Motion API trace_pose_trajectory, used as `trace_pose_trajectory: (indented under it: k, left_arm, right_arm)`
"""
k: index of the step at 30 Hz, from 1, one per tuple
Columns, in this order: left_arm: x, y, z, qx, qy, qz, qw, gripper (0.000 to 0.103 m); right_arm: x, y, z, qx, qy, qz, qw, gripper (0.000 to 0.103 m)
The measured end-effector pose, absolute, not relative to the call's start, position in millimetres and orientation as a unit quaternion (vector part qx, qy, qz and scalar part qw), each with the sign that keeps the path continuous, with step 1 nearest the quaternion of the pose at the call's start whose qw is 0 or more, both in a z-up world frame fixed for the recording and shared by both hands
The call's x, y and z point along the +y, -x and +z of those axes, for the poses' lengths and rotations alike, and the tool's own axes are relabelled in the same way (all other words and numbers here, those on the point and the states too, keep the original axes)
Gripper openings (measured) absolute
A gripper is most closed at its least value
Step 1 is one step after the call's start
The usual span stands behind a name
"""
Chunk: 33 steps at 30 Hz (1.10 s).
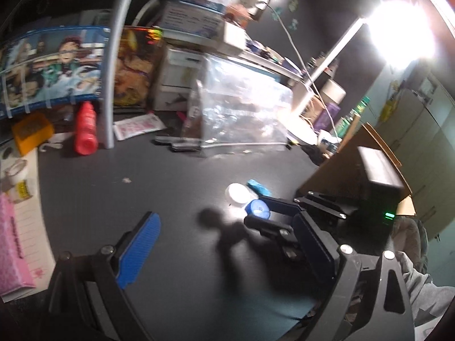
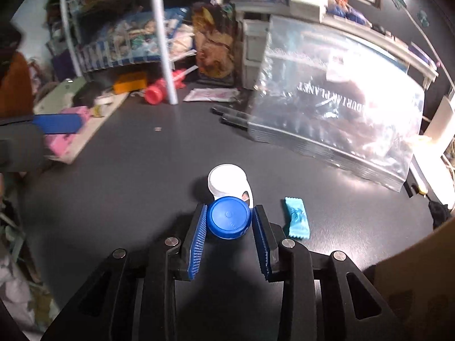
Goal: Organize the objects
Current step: 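Carry the blue-capped bottle into the cardboard box and open the right gripper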
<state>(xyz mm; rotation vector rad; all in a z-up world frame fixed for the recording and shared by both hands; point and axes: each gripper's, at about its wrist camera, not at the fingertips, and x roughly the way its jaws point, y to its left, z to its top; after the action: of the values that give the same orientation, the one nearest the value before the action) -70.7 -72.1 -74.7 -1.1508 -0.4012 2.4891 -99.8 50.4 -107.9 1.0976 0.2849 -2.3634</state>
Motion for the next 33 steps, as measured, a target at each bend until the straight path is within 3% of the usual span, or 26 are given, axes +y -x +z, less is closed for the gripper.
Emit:
trace_pose_trajectory:
  k: [4, 11, 16, 33]
  left_arm:
    - [-55, 71, -68, -0.144, 0.407, 0.876, 0.214, 0.090]
    - [-21, 67, -43, -0.136, 0.392, 0.869, 0.268, 0.056]
    - [-5, 64, -25, -0.141, 0.373, 0.868, 0.296, 0.039]
    - [86, 86, 35, -0.077, 0.345, 0.870, 0.343, 0.034]
  right_arm:
    - [55, 74, -83, 0.098, -0.376, -0.874, 0.290, 0.028]
    - [67, 28, -34, 0.093, -0.318, -0.890, 0.313, 0.028]
    - [81, 8, -14, 0.104, -0.294, -0.899, 0.307, 0.028]
    - [159, 0, 35, 0.094, -0.253, -0.930, 0.249, 0.028]
